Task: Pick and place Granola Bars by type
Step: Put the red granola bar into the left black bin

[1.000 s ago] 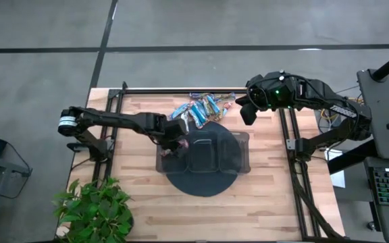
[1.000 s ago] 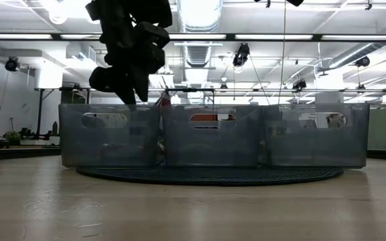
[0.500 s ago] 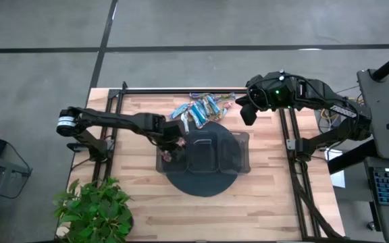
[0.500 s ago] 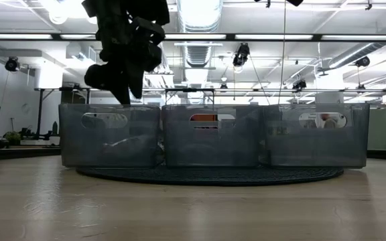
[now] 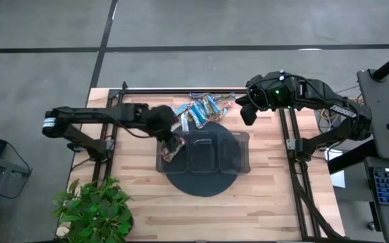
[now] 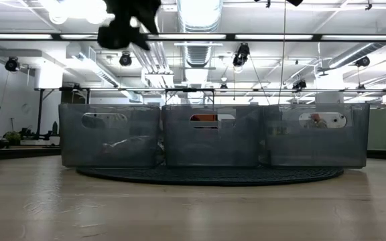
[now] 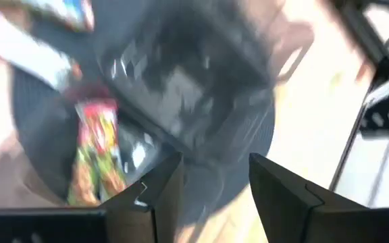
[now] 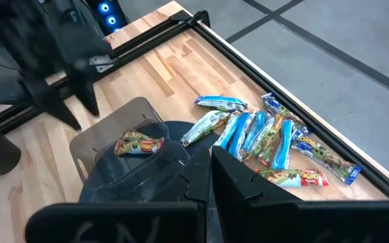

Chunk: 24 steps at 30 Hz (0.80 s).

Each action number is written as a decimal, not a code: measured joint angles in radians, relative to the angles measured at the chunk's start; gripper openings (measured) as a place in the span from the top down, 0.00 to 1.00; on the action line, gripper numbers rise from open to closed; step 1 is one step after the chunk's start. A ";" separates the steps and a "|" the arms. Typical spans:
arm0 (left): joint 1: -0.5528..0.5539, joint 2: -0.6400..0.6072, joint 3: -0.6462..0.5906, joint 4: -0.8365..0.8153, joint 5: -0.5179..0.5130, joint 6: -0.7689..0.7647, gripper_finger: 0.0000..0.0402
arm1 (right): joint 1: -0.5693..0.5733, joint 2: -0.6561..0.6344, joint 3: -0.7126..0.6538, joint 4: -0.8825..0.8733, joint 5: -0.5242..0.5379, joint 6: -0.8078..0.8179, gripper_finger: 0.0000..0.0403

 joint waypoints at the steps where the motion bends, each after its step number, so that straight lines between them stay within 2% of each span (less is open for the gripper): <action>1: 0.000 -0.021 0.012 0.001 -0.033 0.018 0.62 | 0.000 0.000 0.000 0.001 0.000 0.000 0.98; 9: 0.002 -0.168 0.079 0.014 -0.293 0.158 0.62 | -0.001 0.000 0.000 0.019 0.000 0.000 0.98; 15: 0.007 -0.253 0.075 0.008 -0.315 0.256 0.62 | -0.002 0.000 0.000 0.020 0.000 -0.005 0.98; 24: 0.009 -0.303 0.074 0.012 -0.364 0.292 0.62 | -0.066 0.001 0.000 0.022 -0.031 -0.033 0.98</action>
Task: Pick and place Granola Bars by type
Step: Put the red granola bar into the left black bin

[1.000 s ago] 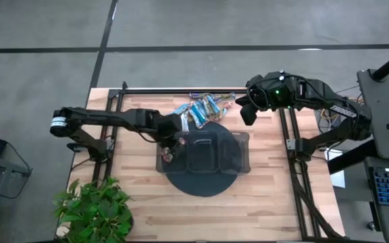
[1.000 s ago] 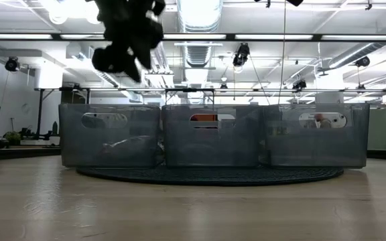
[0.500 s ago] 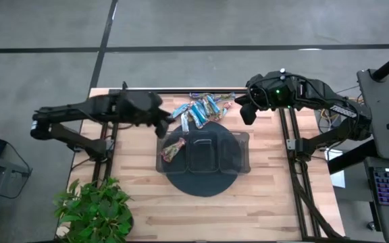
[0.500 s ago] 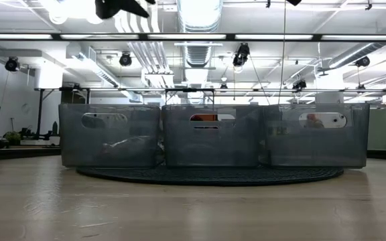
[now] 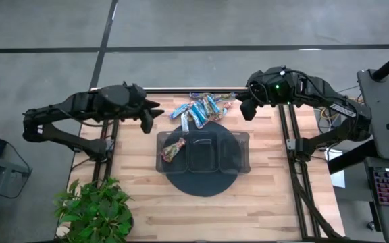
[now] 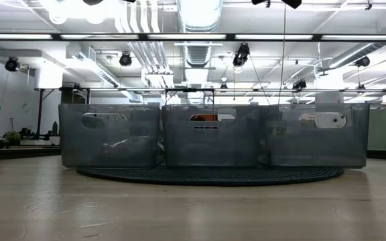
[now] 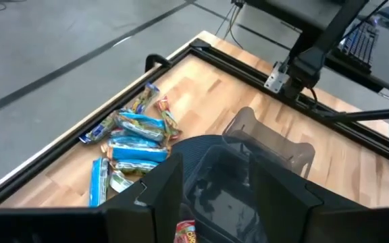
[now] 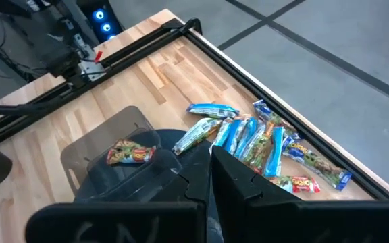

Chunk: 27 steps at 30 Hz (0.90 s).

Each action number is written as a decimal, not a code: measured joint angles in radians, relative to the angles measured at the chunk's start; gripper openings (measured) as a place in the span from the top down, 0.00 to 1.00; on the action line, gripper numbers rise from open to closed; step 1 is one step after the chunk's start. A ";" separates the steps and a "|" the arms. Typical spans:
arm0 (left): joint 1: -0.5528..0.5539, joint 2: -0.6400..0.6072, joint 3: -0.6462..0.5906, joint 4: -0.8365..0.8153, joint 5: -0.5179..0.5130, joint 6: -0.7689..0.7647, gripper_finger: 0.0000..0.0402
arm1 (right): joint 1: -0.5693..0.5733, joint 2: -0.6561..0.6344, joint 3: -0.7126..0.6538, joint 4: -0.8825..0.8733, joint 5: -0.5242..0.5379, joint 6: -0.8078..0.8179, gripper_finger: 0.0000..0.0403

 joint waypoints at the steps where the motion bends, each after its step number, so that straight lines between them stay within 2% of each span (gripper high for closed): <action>1: 0.000 0.000 0.000 0.000 0.000 0.009 0.62 | -0.015 0.000 0.000 0.002 -0.022 -0.015 0.98; 5: 0.000 -0.001 -0.002 -0.008 0.000 0.042 0.62 | -0.084 0.005 0.005 0.008 -0.103 -0.046 0.97; 8: 0.000 -0.001 -0.002 -0.021 0.000 0.061 0.62 | -0.137 0.013 0.018 -0.009 -0.132 -0.091 0.93; 12: 0.000 -0.006 -0.002 -0.041 0.000 0.065 0.62 | -0.190 0.023 0.037 -0.010 -0.157 -0.172 0.82; 21: 0.000 -0.028 -0.002 -0.063 -0.004 0.072 0.62 | -0.260 0.081 0.082 -0.008 -0.152 -0.327 0.51; 27: 0.000 -0.037 -0.002 -0.061 -0.063 0.074 0.62 | -0.266 0.108 0.090 0.009 -0.152 -0.461 0.43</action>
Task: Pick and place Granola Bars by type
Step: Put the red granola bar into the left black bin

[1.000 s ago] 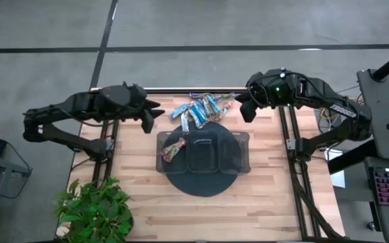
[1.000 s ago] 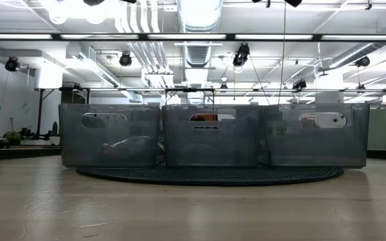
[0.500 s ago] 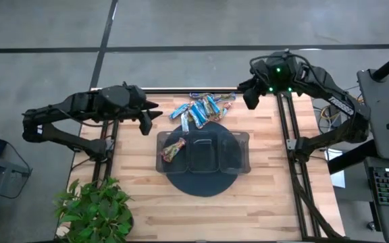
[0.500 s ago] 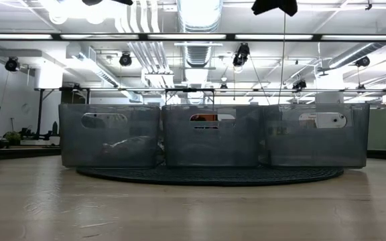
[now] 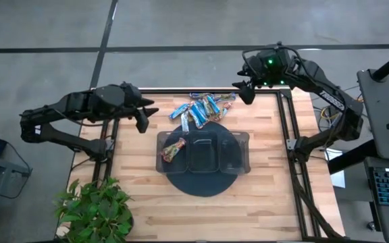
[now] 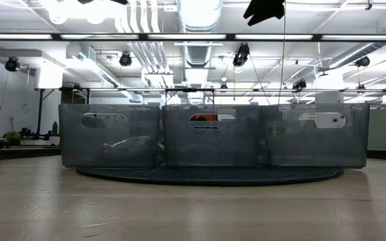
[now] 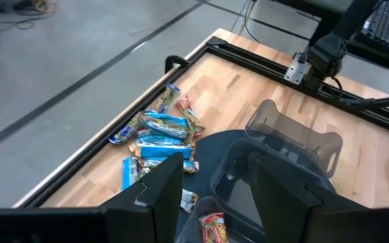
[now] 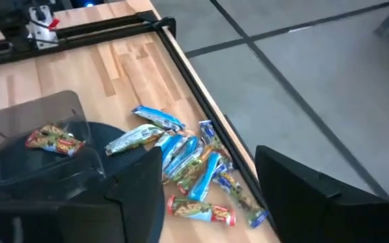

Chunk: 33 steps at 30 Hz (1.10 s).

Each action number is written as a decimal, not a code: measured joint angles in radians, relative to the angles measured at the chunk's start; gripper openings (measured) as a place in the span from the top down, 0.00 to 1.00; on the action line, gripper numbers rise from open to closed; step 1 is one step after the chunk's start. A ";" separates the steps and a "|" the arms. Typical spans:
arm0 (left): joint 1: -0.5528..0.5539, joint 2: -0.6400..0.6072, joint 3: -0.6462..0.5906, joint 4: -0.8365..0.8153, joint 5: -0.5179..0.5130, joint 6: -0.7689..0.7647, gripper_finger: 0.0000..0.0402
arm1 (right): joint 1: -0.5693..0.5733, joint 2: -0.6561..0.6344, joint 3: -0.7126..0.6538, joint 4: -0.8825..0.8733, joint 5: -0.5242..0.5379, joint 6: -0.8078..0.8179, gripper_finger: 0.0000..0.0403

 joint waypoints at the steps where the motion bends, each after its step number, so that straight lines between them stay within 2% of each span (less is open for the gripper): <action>1: 0.000 -0.001 0.000 0.000 -0.003 0.004 0.62 | 0.001 0.003 0.000 -0.001 -0.003 0.009 0.42; 9: 0.000 -0.002 0.000 0.001 -0.009 0.061 0.62 | 0.007 0.010 0.000 -0.001 -0.043 0.001 0.43; 17: 0.000 -0.002 0.000 0.003 -0.013 0.065 0.62 | -0.041 0.064 0.000 -0.057 -0.187 0.009 0.44; 27: 0.000 -0.001 0.000 0.003 -0.012 0.065 0.62 | -0.145 0.198 0.035 -0.156 -0.324 -0.241 0.44; 33: 0.000 -0.001 0.000 0.003 -0.039 0.065 0.62 | -0.161 0.264 0.035 -0.163 -0.343 -0.444 0.44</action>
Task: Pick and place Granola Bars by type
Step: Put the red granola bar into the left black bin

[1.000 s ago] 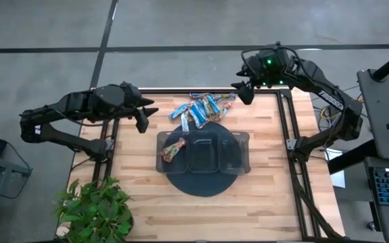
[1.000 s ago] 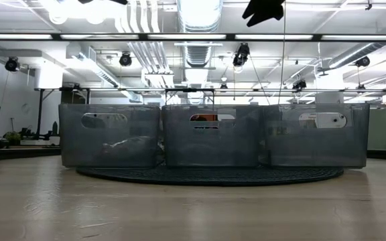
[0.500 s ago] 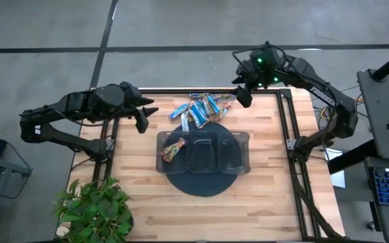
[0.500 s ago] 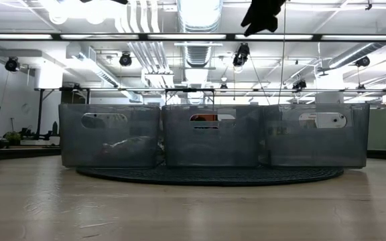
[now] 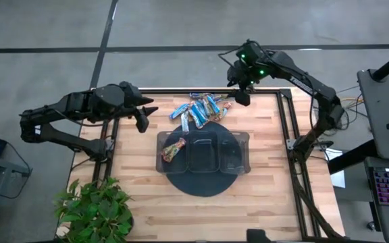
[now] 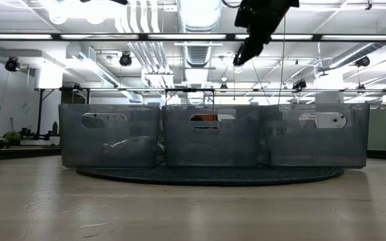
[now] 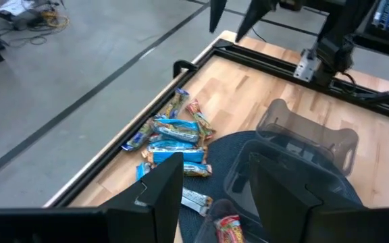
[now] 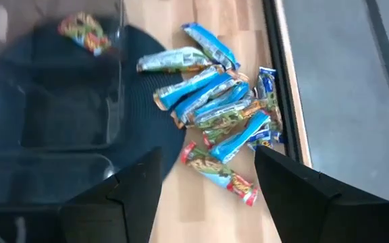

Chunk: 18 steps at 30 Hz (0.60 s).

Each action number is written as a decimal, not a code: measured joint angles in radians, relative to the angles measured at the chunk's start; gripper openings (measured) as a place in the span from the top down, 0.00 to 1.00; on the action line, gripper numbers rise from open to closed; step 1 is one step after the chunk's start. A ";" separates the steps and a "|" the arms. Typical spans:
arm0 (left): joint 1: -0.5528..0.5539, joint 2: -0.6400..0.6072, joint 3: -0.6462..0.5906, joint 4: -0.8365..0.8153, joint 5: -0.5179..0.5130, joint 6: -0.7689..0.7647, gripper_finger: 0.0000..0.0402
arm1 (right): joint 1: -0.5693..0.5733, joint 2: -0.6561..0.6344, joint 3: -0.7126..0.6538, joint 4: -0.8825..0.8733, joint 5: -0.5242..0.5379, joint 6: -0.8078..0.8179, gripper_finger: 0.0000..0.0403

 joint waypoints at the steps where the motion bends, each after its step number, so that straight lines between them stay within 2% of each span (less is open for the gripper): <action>1: 0.000 0.000 0.000 0.000 -0.006 0.000 0.62 | 0.000 0.012 0.000 -0.001 0.000 -0.025 0.44; 9: 0.000 0.000 0.000 0.000 -0.010 0.000 0.62 | 0.002 0.090 0.000 -0.011 0.011 -0.203 0.44; 14: 0.000 0.000 0.000 0.000 -0.012 0.000 0.62 | 0.009 0.117 0.000 -0.014 0.107 -0.355 0.44; 18: 0.000 0.000 0.000 -0.001 -0.013 0.001 0.62 | 0.010 0.147 0.000 -0.013 0.162 -0.413 0.44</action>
